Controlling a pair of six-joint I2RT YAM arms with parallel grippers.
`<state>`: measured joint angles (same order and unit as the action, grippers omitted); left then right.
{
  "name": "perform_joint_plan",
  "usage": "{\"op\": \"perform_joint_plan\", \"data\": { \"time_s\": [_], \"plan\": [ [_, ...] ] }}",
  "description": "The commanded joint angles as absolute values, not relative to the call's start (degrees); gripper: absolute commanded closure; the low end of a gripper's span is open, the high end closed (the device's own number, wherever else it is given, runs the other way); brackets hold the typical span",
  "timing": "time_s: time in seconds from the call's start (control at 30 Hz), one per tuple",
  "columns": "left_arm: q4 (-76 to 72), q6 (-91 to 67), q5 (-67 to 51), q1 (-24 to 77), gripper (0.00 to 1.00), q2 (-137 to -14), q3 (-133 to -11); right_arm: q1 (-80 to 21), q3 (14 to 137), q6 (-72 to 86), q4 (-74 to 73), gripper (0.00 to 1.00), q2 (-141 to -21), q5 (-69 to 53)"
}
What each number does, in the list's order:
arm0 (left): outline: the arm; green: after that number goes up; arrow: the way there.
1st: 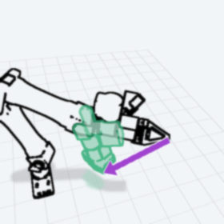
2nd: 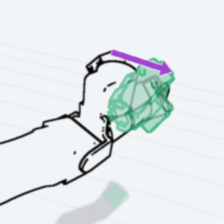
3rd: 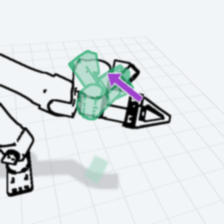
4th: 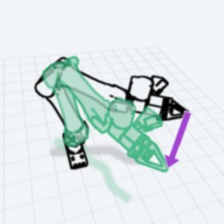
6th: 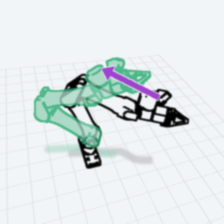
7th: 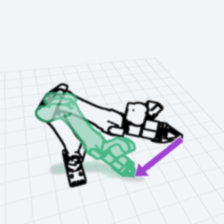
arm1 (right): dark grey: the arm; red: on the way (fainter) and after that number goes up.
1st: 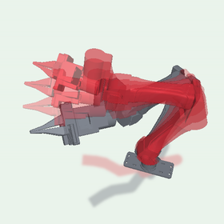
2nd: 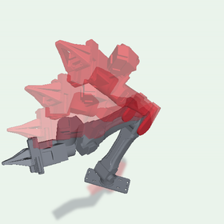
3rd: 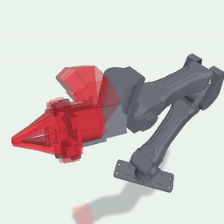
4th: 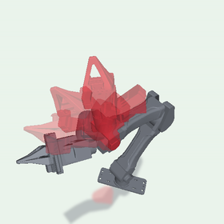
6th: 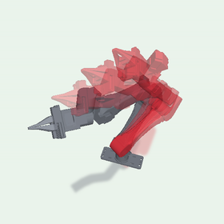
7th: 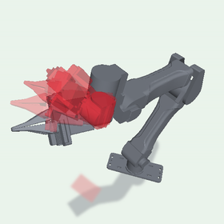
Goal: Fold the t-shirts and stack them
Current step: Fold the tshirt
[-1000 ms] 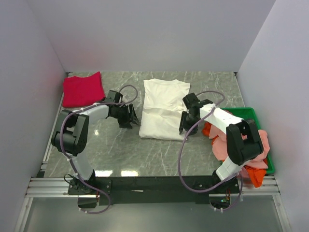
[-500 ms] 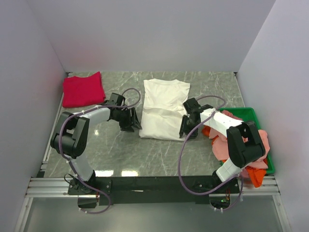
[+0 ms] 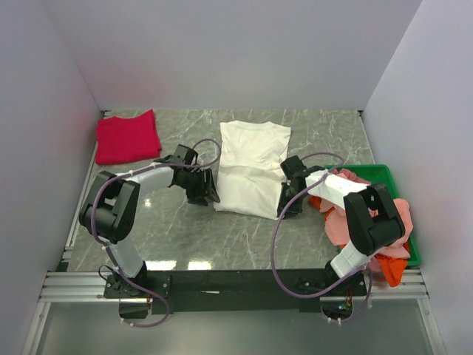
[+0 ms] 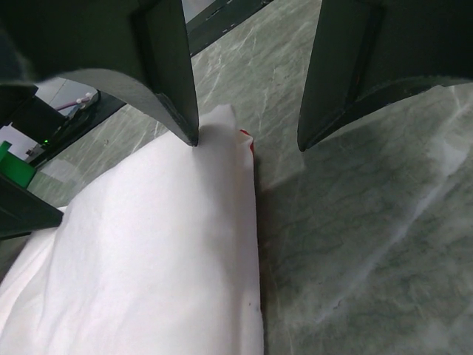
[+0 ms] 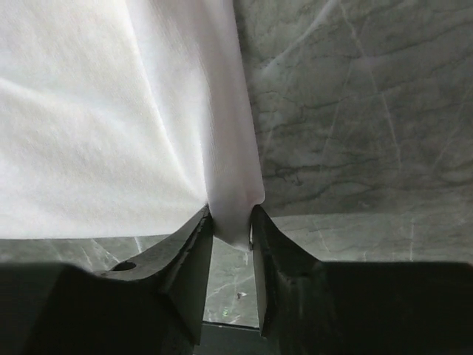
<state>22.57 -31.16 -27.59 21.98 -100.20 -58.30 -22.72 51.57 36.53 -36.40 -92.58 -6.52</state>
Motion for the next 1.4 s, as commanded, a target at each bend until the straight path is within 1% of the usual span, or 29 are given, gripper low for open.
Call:
{"op": "perform_joint_plan", "data": {
  "time_s": [0.0,0.07,0.17,0.67,0.83,0.97,1.0,1.07,1.1,1.17,1.27,1.3,1.33,1.37],
  "plan": [
    [24.5,-31.9,-25.4,22.5,0.39,-98.5,-58.4,-22.8,49.8,36.6,-35.4,0.70,-93.0,-5.9],
    [25.2,-32.1,-24.8,22.5,0.39,-98.5,-58.5,-22.8,50.2,36.5,-35.3,0.76,-93.3,-6.1],
    [25.5,-32.3,-24.6,22.6,0.39,-98.6,-58.2,-22.7,50.3,36.2,-35.2,0.78,-93.2,-6.1],
    [22.7,-33.5,-28.4,24.9,0.42,-100.9,-57.4,-22.7,49.7,35.4,-35.5,0.81,-92.6,-5.5],
    [21.4,-34.7,-29.0,25.4,0.46,-102.6,-57.0,-22.8,49.6,35.2,-35.6,0.83,-91.9,-5.4],
    [21.2,-35.6,-28.3,25.9,0.53,-104.0,-56.7,-22.8,49.6,34.9,-35.7,0.84,-91.5,-5.4],
    [21.0,-35.9,-28.2,26.0,0.57,-104.3,-56.5,-22.7,49.5,34.9,-35.7,0.84,-91.4,-5.4],
    [20.7,-36.3,-28.0,26.0,0.62,-104.7,-56.2,-22.7,49.5,34.8,-35.6,0.85,-91.4,-5.4],
    [20.6,-36.5,-28.1,26.0,0.65,-104.9,-56.1,-22.6,49.5,34.8,-35.7,0.85,-91.4,-5.4],
    [20.1,-36.6,-28.1,26.1,0.69,-105.0,-55.9,-22.7,49.4,34.7,-35.6,0.86,-91.3,-5.4],
    [19.5,-37.0,-28.3,26.3,0.77,-105.6,-55.5,-22.7,49.2,34.6,-35.4,0.87,-91.1,-5.4],
    [19.3,-37.1,-28.4,26.3,0.85,-105.6,-55.4,-22.6,49.1,34.6,-35.4,0.88,-91.0,-5.4],
    [19.2,-37.2,-28.4,26.3,0.91,-105.7,-55.3,-22.6,49.1,34.5,-35.4,0.91,-91.0,-5.3],
    [19.1,-37.4,-27.6,26.3,0.99,-105.6,-55.2,-22.6,49.1,34.5,-35.5,0.94,-90.8,-5.2]
  ]
}}
